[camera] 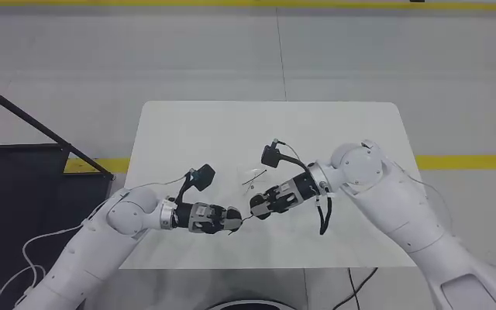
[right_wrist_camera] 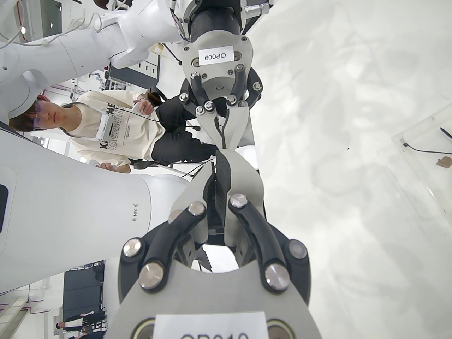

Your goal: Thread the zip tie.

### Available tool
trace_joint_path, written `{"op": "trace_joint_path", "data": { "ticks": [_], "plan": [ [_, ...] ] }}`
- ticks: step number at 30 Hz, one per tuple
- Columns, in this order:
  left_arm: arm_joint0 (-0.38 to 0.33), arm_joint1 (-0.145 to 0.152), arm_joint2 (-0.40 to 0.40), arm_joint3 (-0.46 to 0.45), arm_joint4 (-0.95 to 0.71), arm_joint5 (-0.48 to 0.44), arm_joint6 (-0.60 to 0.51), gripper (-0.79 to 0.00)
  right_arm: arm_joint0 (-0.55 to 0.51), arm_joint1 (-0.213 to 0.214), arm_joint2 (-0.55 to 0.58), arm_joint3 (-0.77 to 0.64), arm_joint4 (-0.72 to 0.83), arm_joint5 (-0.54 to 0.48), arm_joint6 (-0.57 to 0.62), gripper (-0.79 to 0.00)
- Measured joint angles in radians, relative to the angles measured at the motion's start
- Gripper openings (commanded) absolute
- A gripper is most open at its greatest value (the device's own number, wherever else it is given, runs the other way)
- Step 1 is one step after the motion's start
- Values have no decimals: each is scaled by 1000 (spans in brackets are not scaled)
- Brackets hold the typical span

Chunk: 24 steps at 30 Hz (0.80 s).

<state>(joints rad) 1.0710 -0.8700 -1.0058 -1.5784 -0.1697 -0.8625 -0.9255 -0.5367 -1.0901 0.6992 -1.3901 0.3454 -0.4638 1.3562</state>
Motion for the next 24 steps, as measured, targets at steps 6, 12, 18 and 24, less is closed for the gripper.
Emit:
{"op": "trace_joint_path", "data": {
  "ticks": [6, 12, 18, 24],
  "plan": [
    [8, -1, -13, 7, -5, 4, 43, -785, -25, 9, 35, 7, 16, -28, -28, 0],
    [19, -3, -23, 16, -13, -1, 83, -785, -78, 26, 84, -3, 24, -66, -66, 0],
    [32, -7, -34, 29, -21, -4, 133, -785, -142, 43, 134, -25, -11, -122, -144, -18],
    [39, -11, -47, 55, -51, 64, 192, -785, -200, 52, 167, -58, -46, -82, -231, 0]
  ]
}}
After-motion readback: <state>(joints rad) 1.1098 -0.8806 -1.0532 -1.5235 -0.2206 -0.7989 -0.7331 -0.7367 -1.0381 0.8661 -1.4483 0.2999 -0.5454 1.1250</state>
